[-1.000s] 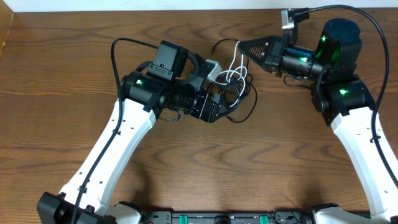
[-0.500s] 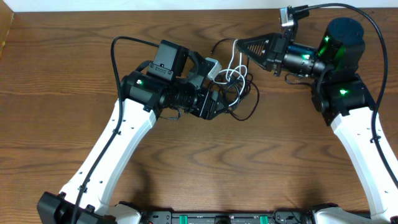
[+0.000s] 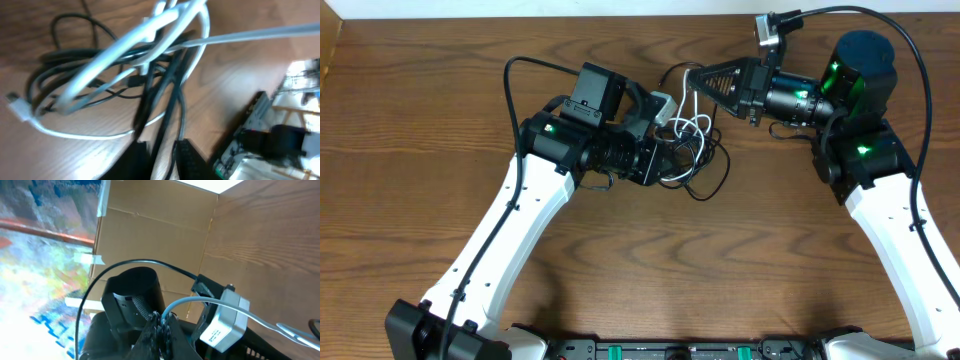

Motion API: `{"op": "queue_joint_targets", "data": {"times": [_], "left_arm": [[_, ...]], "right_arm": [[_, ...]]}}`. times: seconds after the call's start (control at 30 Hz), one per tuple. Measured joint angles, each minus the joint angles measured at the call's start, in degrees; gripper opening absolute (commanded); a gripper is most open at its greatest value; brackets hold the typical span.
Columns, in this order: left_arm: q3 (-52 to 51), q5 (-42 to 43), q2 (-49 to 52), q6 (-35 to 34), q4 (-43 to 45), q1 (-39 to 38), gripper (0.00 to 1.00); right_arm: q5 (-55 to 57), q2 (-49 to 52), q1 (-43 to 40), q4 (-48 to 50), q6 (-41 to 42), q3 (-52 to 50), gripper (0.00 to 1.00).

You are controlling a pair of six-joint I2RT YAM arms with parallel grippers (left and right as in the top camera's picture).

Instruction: Untangle cables

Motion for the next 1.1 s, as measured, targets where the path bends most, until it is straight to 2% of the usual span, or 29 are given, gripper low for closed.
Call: {"op": "queue_joint_targets", "data": {"times": [0.17, 0.43, 0.5, 0.7, 0.93, 1.0, 1.1], "left_arm": [[-0.04, -10.16, 0.0, -6.38, -2.56, 0.0, 0.08], [-0.15, -27.98, 0.0, -16.98, -8.09, 0.0, 0.08], [-0.17, -30.75, 0.0, -18.84, -8.83, 0.0, 0.08], [-0.24, -35.87, 0.04, -23.23, -10.32, 0.9, 0.08], [-0.26, -38.38, 0.04, -28.3, -10.62, 2.91, 0.08], [-0.26, -38.62, 0.04, -29.16, -10.62, 3.23, 0.08], [-0.26, -38.71, 0.04, -30.38, -10.51, 3.45, 0.08]], "right_arm": [[0.48, 0.0, -1.92, -4.17, -5.2, 0.0, 0.02], [6.69, 0.0, -7.28, -17.77, -14.71, 0.11, 0.02], [10.73, 0.0, -8.26, -23.96, -18.03, 0.13, 0.02], [35.82, 0.0, -10.78, -42.86, -25.64, 0.15, 0.01], [60.43, 0.0, -11.45, -49.27, -28.5, 0.15, 0.01], [63.21, 0.0, -11.45, -49.37, -28.79, 0.15, 0.02], [62.75, 0.0, -11.45, -48.89, -29.2, 0.15, 0.09]]}}
